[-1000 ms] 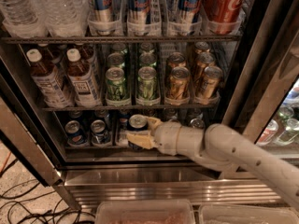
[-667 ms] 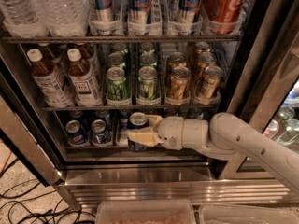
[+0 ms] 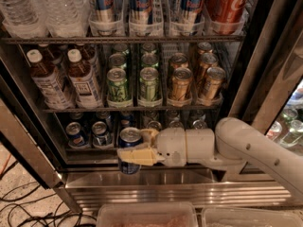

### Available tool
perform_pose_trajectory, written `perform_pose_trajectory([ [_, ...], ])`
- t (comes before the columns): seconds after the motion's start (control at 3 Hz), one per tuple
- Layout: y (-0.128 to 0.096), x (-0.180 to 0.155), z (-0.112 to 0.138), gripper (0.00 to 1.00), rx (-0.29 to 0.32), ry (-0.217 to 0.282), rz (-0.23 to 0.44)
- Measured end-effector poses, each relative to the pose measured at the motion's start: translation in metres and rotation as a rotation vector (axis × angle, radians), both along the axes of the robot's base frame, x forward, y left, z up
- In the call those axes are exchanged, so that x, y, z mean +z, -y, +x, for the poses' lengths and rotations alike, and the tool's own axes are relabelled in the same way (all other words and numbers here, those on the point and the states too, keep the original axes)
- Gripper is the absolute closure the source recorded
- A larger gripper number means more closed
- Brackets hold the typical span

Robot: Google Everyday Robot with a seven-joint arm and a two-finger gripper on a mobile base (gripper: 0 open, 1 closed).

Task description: Pick pepsi can from bottom shelf of fridge

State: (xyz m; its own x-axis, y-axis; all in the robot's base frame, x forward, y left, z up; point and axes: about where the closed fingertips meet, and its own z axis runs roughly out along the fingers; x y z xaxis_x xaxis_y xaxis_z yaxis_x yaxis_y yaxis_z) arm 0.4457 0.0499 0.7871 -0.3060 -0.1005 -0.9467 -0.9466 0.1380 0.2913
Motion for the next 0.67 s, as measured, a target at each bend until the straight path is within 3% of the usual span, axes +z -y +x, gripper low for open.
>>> perform_pose_trajectory([
  [0.33, -0.008, 0.023, -0.028, 1.00, -0.030, 0.034, 0.025],
  [0.67, -0.006, 0.060, -0.040, 1.00, -0.037, 0.061, 0.014],
])
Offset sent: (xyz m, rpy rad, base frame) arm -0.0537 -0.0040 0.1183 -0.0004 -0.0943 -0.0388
